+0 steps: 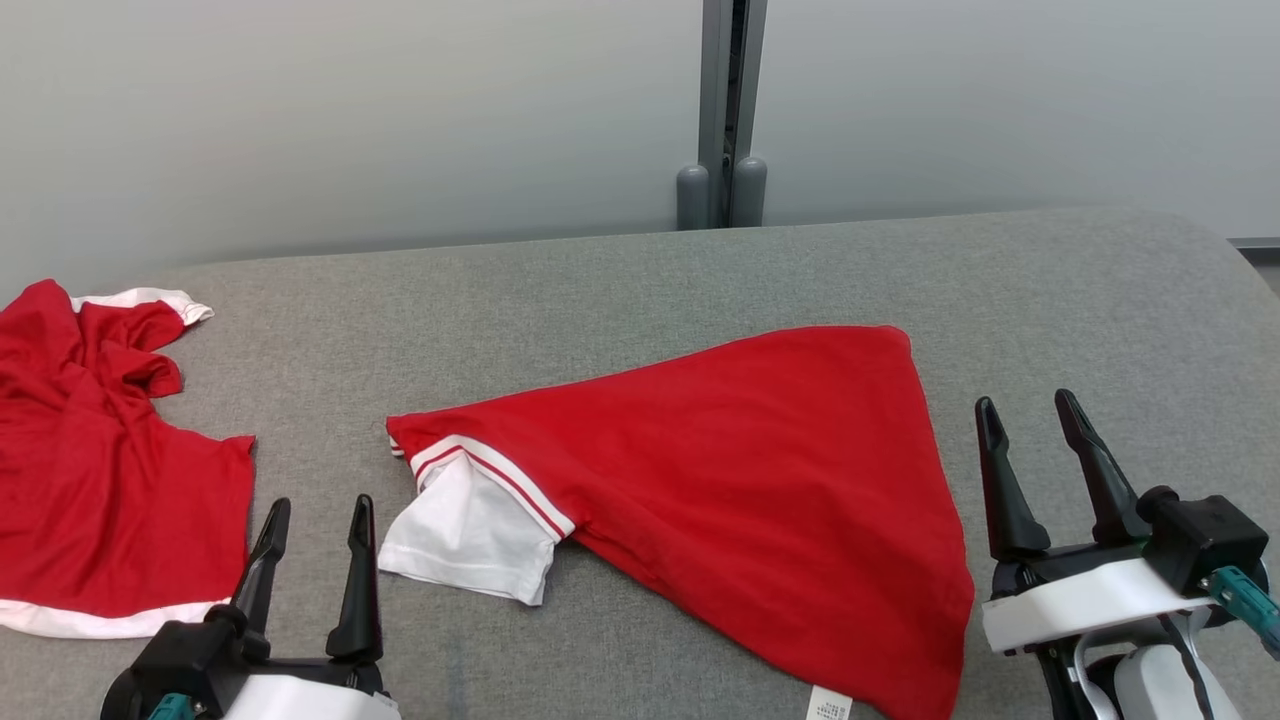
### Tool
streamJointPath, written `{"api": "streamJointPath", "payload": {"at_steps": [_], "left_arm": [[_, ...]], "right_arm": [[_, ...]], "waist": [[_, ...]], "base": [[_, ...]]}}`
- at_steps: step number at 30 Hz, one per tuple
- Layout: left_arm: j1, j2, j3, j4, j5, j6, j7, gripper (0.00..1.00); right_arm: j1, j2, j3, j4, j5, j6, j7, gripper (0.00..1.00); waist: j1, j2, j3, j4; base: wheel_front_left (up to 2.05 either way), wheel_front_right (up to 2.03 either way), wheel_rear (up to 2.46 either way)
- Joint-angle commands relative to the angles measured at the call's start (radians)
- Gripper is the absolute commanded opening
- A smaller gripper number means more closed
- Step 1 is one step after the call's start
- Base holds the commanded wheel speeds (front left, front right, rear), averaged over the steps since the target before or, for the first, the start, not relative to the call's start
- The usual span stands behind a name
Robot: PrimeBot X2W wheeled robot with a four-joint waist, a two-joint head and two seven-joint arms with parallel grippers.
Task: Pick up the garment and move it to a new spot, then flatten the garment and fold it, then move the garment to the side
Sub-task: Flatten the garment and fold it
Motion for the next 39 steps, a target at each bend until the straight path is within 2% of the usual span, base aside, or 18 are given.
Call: {"api": "streamJointPath", "payload": {"at_steps": [1, 5, 10, 15, 22, 31, 32, 33, 34, 39], "left_arm": [[0.009, -0.002, 0.007, 0.004, 0.01, -0.008, -0.002, 1.0], [0.011, -0.008, 0.014, 0.007, 0.017, -0.018, -0.002, 1.0], [0.015, -0.017, 0.022, 0.013, 0.021, -0.026, -0.002, 1.0], [0.004, -0.023, 0.025, 0.015, 0.026, -0.034, -0.002, 1.0], [-0.029, -0.032, 0.019, 0.03, 0.034, -0.044, -0.002, 1.0], [-0.051, -0.039, 0.019, 0.05, 0.038, -0.056, -0.002, 1.0], [-0.052, -0.039, 0.02, 0.051, 0.039, -0.058, -0.002, 1.0], [-0.053, -0.039, 0.021, 0.052, 0.039, -0.059, -0.002, 1.0], [-0.052, -0.039, 0.022, 0.052, 0.04, -0.06, -0.002, 1.0], [-0.056, -0.041, 0.02, 0.055, 0.043, -0.062, -0.002, 1.0]], "right_arm": [[0.004, -0.007, -0.002, 0.006, 0.004, 0.0, -0.005, 1.0], [0.009, -0.007, -0.011, 0.038, 0.007, 0.0, -0.005, 1.0], [-0.018, -0.016, -0.021, 0.176, 0.005, 0.0, 0.03, 1.0], [-0.083, -0.021, -0.016, 0.305, 0.019, 0.0, 0.168, 1.0], [-0.184, -0.02, -0.042, 0.466, 0.053, 0.0, 0.42, 1.0], [-0.223, -0.031, -0.061, 0.555, 0.14, 0.0, 0.558, 1.0], [-0.225, -0.031, -0.064, 0.559, 0.145, 0.0, 0.557, 0.45], [-0.228, -0.032, -0.069, 0.561, 0.149, 0.0, 0.549, 0.13], [-0.23, -0.032, -0.073, 0.564, 0.148, 0.0, 0.544, 0.0], [-0.253, -0.041, -0.088, 0.553, 0.147, 0.0, 0.499, 0.0]], "waist": [[0.0, 0.0, -0.002, 0.001], [0.0, 0.0, -0.005, 0.003], [0.0, 0.0, -0.008, 0.007], [0.0, 0.0, 0.008, 0.014], [0.0, 0.0, 0.037, 0.045], [0.0, 0.0, 0.056, 0.093], [0.0, 0.0, 0.057, 0.096], [0.0, 0.0, 0.058, 0.099], [0.0, 0.0, 0.058, 0.102], [0.0, 0.0, 0.061, 0.118]], "base": [[0.0, 0.0, 0.0], [0.0, 0.0, 0.0], [0.0, 0.0, 0.0], [0.0, 0.0, 0.0], [0.0, 0.0, 0.0], [0.0, 0.0, 0.0], [0.0, 0.0, 0.0], [0.0, 0.0, 0.0], [0.0, 0.0, 0.0], [0.0, 0.0, 0.0]]}}
